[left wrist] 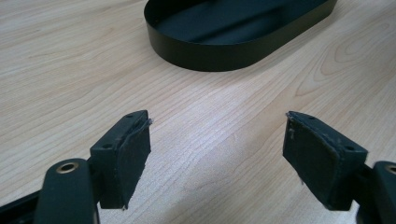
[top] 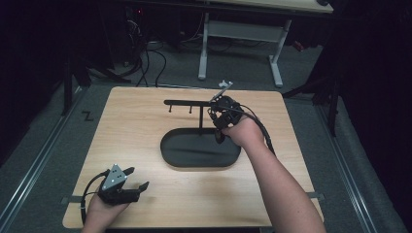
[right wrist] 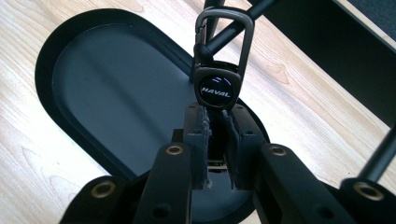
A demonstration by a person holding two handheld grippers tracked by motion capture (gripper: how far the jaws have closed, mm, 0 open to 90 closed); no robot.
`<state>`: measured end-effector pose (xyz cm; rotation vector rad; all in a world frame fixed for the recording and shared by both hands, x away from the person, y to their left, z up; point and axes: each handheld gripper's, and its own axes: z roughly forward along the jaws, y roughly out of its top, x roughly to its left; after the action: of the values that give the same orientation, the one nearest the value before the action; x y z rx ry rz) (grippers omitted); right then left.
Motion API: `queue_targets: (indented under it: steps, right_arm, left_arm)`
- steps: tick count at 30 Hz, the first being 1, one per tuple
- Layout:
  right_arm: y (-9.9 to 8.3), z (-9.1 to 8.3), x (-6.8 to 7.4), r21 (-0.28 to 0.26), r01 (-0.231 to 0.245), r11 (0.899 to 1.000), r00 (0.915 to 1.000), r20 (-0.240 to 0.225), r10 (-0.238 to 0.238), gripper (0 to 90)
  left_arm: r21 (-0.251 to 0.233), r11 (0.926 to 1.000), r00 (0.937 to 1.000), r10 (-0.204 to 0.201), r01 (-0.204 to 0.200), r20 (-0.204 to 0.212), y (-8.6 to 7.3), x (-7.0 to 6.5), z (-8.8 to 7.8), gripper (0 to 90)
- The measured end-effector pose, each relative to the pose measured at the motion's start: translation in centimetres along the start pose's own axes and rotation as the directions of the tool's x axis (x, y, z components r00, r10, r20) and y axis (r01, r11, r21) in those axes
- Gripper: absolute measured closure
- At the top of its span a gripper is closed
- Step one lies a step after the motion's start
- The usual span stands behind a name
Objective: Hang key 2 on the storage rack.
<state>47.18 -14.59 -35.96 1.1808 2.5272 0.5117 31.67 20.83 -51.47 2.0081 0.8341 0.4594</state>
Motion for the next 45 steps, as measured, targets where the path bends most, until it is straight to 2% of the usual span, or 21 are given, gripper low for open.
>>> queue_targets:
  steps: [8, 10, 13, 15, 18, 23, 35, 43, 45]
  right_arm:
    - [0.1, 0.3, 0.2, 0.011, -0.001, 1.0, 1.0, 0.003, 0.001, 78.7]
    - [0.1, 0.5, 0.3, 0.011, 0.015, 1.0, 0.9999, 0.001, -0.015, 79.0]
    - [0.2, 0.4, 0.6, 0.011, -0.005, 1.0, 1.0, -0.005, 0.005, 79.1]
    - [0.2, 0.4, 0.7, 0.001, 0.021, 1.0, 0.9997, -0.008, -0.021, 79.0]
    - [0.2, 0.2, 1.0, 0.005, 0.014, 1.0, 0.9999, -0.006, -0.014, 78.6]
    - [-0.3, 0.0, 1.3, -0.007, 0.029, 1.0, 0.9995, -0.011, -0.029, 76.8]
    - [-3.1, -0.2, 1.6, -0.007, 0.009, 1.0, 0.9993, -0.036, -0.009, 71.1]
    - [-6.2, -0.2, 1.5, -0.01, -0.003, 1.0, 0.9985, -0.055, 0.002, 64.8]
    - [-7.0, -0.3, 1.3, -0.008, -0.02, 1.0, 0.9982, -0.058, 0.019, 63.0]
  left_arm:
    - [0.002, 1.0, 1.0, -0.002, 0.002, -0.004, -0.1, 0.0, -0.2, 23.9]
    - [0.001, 1.0, 1.0, -0.003, 0.003, -0.004, -0.2, 0.1, -0.2, 24.0]
    - [0.002, 1.0, 1.0, -0.002, 0.002, -0.004, -0.1, 0.1, -0.2, 24.0]
    - [0.005, 1.0, 1.0, 0.0, 0.0, -0.002, -0.1, 0.0, -0.1, 24.0]
    - [0.011, 0.9999, 1.0, 0.005, -0.005, -0.001, -0.1, 0.0, -0.1, 24.0]
    - [0.006, 1.0, 1.0, 0.0, 0.0, -0.006, -0.1, 0.1, -0.1, 24.0]
    - [0.01, 0.9999, 1.0, 0.006, -0.006, -0.003, -0.1, -0.1, 0.1, 24.0]
    - [0.022, 0.9996, 0.9999, 0.015, -0.015, 0.002, 0.0, -0.4, 0.5, 24.0]
    - [0.023, 0.9996, 0.9999, 0.017, -0.017, 0.0, 0.0, -0.4, 0.5, 23.9]
